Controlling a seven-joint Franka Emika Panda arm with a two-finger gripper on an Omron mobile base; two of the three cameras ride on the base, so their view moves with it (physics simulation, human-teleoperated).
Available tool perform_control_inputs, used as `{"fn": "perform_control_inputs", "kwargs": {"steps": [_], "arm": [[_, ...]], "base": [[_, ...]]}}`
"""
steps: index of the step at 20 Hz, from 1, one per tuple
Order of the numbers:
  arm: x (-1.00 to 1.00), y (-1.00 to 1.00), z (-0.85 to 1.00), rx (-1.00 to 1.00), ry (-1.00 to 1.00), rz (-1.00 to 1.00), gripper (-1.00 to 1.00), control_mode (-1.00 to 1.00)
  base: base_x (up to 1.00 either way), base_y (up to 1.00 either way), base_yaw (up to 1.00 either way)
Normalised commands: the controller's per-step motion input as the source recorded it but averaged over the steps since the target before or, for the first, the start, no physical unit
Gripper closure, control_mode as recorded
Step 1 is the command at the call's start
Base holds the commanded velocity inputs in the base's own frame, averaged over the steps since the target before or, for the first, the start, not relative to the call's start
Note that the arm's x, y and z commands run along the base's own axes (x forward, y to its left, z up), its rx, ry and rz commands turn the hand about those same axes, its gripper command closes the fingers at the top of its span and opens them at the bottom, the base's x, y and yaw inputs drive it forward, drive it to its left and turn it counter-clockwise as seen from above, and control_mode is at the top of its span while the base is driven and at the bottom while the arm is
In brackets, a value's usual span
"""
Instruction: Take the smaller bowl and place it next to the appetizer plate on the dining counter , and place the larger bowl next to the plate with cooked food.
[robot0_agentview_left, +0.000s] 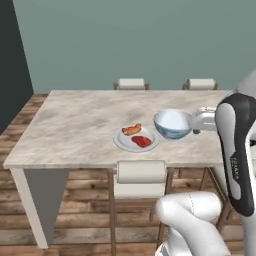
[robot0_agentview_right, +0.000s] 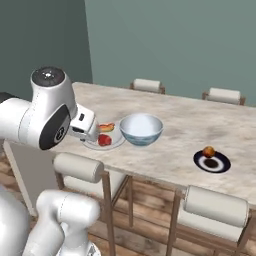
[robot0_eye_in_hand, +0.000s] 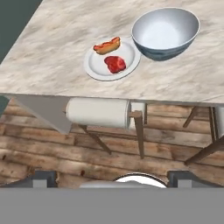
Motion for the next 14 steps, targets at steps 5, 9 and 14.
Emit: {"fn": "perform_control_inputs", "kwargs": {"steps": [5, 9, 14], "arm": [[0.00, 0.00, 0.00, 0.00, 0.00, 0.00, -1.00, 1.00], [0.00, 0.00, 0.00, 0.00, 0.00, 0.00, -1.00, 1.00], [0.00, 0.00, 0.00, 0.00, 0.00, 0.00, -1.00, 1.00]], "base": [[-0.98, 0.29, 0.00], [-0.41, 0.49, 0.00], [-0.24, 0.48, 0.00]]}}
